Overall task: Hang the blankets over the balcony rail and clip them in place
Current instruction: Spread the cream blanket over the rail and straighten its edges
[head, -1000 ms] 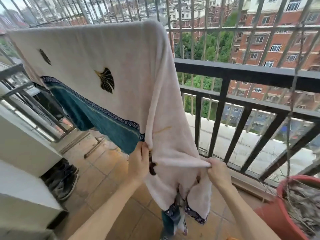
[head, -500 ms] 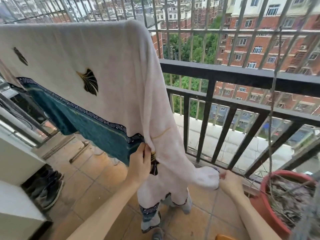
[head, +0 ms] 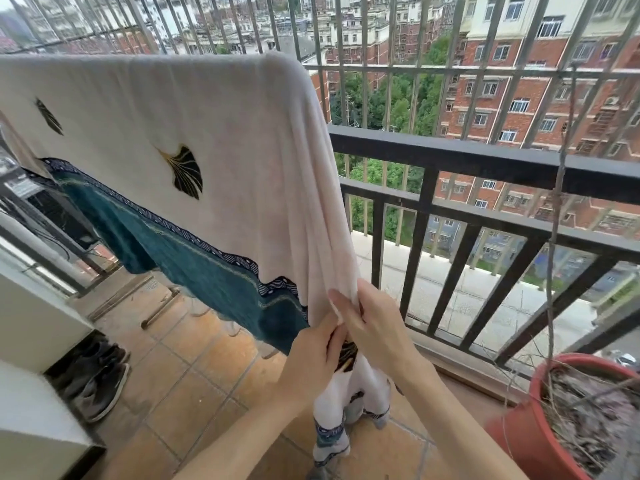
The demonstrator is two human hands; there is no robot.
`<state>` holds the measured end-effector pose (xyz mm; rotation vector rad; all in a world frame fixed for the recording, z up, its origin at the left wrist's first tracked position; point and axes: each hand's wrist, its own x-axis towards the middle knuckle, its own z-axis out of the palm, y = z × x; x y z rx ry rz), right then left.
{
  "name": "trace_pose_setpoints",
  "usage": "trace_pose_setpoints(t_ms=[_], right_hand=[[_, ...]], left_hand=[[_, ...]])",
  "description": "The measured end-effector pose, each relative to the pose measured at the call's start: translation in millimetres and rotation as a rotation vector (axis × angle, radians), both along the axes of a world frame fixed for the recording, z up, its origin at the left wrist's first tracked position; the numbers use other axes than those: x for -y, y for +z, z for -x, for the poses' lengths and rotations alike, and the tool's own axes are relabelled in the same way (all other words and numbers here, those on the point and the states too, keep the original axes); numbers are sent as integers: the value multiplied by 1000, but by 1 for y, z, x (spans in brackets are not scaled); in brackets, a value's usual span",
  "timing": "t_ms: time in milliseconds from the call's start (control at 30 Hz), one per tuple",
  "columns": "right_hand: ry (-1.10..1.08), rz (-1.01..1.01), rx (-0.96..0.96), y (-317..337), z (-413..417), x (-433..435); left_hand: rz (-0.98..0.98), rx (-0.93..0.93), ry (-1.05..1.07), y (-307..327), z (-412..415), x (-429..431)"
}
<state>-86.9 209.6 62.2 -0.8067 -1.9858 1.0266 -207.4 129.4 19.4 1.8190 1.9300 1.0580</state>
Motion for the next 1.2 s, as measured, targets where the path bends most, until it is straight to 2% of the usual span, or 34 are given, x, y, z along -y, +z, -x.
trace_pose_setpoints(t_ms=[133,300,467,633,733,800,833,933,1100,1200], right_hand=[[8,65,-58,-31,0,-2],[-66,97,-12,-81,-4,9],[-86,149,21,-100,0,10],[-204,135,116,-93,1,2],[-351,288,232,-107,1,11],[-411,342,391,-121,1,21],[-390,373,452,-129,3,26],[-163,459,459,-140,15,46],[77,291,603,-133,43,68],[134,169,644,-132,64,73]], left_hand=[[117,20,-1,-21,-2,-1],[255,-70,-27,-53,-10,5],[361,-57,-25,-60,-7,3],[438,66,46,-58,7,4],[472,98,136,-63,22,19],[477,118,192,-64,32,35],[469,124,222,-63,36,43],[468,157,313,-64,54,68],[502,133,384,-68,101,90],[564,63,353,-74,140,92]])
